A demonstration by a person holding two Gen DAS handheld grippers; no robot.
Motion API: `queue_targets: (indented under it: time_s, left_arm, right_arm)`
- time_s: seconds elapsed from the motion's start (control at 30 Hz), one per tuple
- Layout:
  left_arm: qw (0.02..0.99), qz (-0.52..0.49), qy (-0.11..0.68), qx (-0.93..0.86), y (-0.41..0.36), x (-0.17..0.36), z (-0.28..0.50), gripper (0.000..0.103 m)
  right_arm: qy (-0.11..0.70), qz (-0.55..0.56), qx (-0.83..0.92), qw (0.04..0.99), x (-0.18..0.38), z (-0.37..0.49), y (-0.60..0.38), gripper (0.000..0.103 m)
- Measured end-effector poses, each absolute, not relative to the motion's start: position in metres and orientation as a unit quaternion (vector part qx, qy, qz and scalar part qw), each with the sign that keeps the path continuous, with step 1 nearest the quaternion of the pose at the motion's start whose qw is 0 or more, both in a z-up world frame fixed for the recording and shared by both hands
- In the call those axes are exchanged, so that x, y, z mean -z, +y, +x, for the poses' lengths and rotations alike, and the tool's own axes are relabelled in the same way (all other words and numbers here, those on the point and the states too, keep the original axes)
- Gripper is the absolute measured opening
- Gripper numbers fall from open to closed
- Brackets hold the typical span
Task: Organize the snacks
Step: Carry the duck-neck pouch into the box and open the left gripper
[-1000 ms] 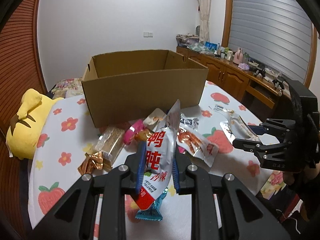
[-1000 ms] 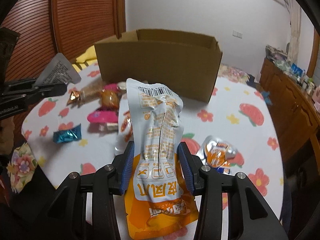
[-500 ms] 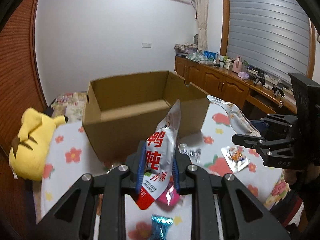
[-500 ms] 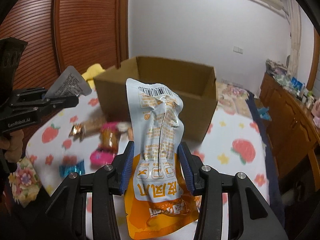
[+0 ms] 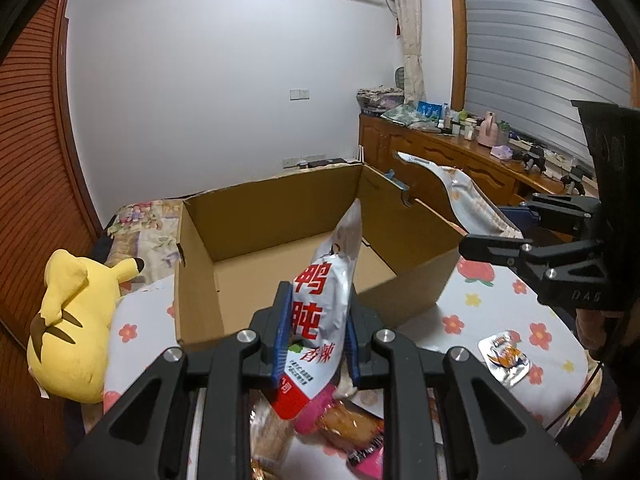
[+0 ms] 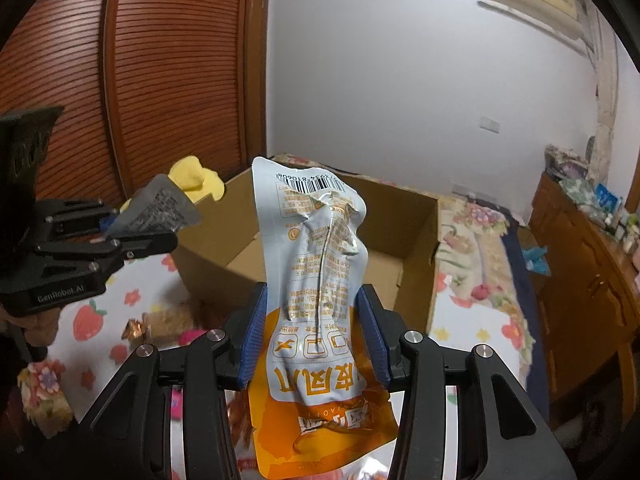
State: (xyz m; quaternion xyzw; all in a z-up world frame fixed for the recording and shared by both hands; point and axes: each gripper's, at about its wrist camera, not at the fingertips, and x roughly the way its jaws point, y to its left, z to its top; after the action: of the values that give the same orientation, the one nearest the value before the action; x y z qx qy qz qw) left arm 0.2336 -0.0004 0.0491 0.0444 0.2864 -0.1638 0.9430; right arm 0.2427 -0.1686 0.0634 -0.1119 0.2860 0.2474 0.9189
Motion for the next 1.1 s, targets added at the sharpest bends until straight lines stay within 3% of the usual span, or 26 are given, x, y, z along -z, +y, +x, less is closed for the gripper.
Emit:
queue_targets:
  time_s: [0.47, 1.1]
  left_arm:
    - [0.934, 0.052, 0.316, 0.157, -0.005, -0.034, 0.308, 0.021]
    - [0.927, 0.05, 0.335, 0.163, -0.012, -0.018, 0.33, 0.026]
  right_arm:
    - [0.314, -0.109, -0.262, 0.906, -0.046, 0.316, -0.164, 0.046]
    - [0.366, -0.108, -0.25, 0.89, -0.022, 0.353, -0.156, 0.048]
